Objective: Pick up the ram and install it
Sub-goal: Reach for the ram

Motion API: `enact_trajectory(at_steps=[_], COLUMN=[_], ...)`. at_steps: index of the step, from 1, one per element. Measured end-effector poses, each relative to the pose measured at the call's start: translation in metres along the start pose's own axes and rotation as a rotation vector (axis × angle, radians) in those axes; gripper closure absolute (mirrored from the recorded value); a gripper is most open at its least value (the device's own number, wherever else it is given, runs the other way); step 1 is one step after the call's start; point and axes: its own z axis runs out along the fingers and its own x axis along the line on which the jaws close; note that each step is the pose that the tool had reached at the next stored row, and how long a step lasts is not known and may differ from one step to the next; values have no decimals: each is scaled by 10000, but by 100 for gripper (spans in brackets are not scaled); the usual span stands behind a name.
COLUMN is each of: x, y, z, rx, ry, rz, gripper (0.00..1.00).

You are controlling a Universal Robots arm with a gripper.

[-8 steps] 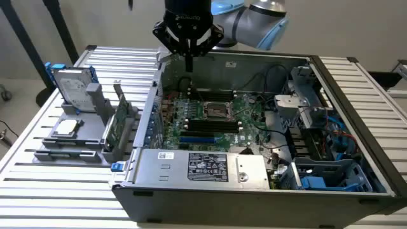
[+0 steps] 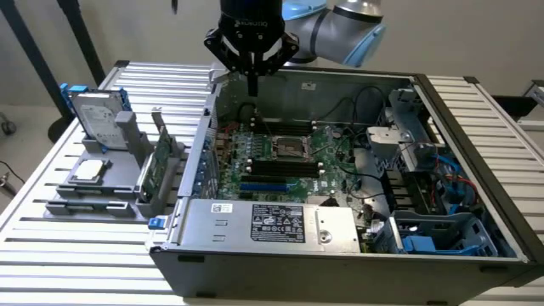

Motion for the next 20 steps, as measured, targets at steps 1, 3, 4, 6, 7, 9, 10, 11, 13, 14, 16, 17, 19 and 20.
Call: enact_trajectory(at_steps=[1,3,4,6,7,9,10,11,13,14,16,17,19,20], x=[0,0,0,5,22,98,146,191,279,323,412,459,549,594], y=[0,0,0,-2,-6,-24,-35,-45,-66,-76,-96,-107,-127,-137], z=[0,0,0,-1,-2,-3,-4,-5,-5,-6,-6,-6,-7,-7], rx=[0,0,-1,2,3,1,0,0,1,1,1,0,1,0], ry=[1,0,0,1,2,0,1,1,3,3,4,4,6,6], rz=[0,0,0,1,3,0,1,1,0,1,0,-1,2,1], gripper=[89,89,89,89,89,89,89,89,89,89,89,89,89,89])
